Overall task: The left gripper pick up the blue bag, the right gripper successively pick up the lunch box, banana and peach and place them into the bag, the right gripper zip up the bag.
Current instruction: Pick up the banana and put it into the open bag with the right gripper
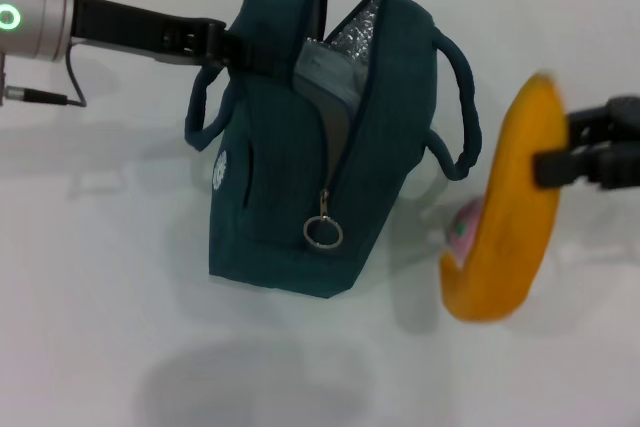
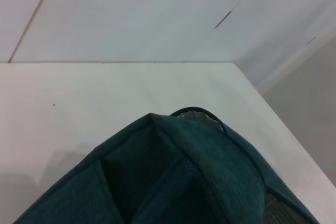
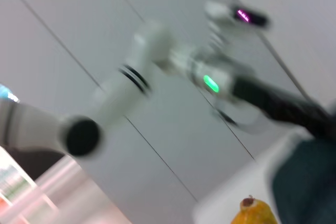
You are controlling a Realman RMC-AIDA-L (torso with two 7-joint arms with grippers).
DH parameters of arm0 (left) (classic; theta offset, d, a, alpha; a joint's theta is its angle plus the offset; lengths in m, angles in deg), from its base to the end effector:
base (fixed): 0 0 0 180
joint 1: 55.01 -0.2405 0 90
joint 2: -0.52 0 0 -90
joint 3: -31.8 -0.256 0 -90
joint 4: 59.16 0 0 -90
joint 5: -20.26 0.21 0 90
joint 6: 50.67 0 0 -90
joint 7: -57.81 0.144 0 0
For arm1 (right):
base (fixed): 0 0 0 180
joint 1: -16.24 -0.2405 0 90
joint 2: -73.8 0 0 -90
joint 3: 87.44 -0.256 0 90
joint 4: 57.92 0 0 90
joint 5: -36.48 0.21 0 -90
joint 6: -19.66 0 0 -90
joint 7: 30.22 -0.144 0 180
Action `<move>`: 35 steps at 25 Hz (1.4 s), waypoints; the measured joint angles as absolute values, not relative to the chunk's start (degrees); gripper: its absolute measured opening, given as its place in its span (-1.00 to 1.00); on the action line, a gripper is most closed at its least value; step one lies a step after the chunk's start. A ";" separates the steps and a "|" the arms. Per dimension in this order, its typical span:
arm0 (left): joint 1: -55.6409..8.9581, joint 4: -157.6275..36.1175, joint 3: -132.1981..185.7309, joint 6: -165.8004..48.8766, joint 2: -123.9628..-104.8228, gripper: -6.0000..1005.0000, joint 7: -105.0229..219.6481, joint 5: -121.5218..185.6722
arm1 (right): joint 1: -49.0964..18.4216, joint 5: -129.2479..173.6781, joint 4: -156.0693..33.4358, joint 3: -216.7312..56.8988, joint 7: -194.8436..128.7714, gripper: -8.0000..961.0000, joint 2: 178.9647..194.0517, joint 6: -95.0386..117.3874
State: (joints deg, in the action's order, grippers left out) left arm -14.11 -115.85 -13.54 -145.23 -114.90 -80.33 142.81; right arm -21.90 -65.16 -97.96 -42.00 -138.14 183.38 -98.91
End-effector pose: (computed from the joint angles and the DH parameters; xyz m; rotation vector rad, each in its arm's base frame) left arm -0.1803 0.3849 0.0568 -2.6338 -1.3967 -0.4778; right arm 0.1868 0.3218 0.0770 2.6372 -0.7053 -0.8537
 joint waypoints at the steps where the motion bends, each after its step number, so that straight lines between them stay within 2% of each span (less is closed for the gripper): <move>1: -14.02 -115.85 -13.54 -145.24 -114.90 -0.91 -80.40 142.80 | -21.88 -61.90 -96.04 -42.09 -136.24 -0.07 182.92 -100.19; 4: -13.77 -115.85 -13.55 -145.24 -115.09 -0.91 -80.65 142.72 | -21.24 -53.08 -93.82 -42.13 -131.38 -0.07 182.82 -102.01; 6: -13.59 -115.85 -13.68 -145.24 -115.21 -0.91 -81.04 142.46 | -20.27 -47.34 -93.55 -42.15 -127.56 -0.07 183.55 -101.75; 13: -13.38 -115.85 -13.91 -145.33 -115.42 -0.91 -81.54 142.04 | -18.98 -39.49 -91.77 -41.98 -111.83 -0.06 188.51 -97.01; 15: -13.35 -115.85 -13.90 -145.33 -115.45 -0.91 -81.54 142.04 | -19.35 -39.60 -91.27 -40.41 -109.51 -0.06 189.09 -95.25; 23: -13.52 -115.85 -13.91 -145.33 -115.40 -0.91 -81.45 141.99 | -22.32 -39.68 -85.43 -31.19 -107.71 -0.05 189.16 -84.56; 35: -13.82 -115.85 -13.90 -145.33 -115.41 -0.91 -81.07 141.98 | -21.99 -39.54 -77.82 -30.40 -110.02 -0.03 189.27 -76.43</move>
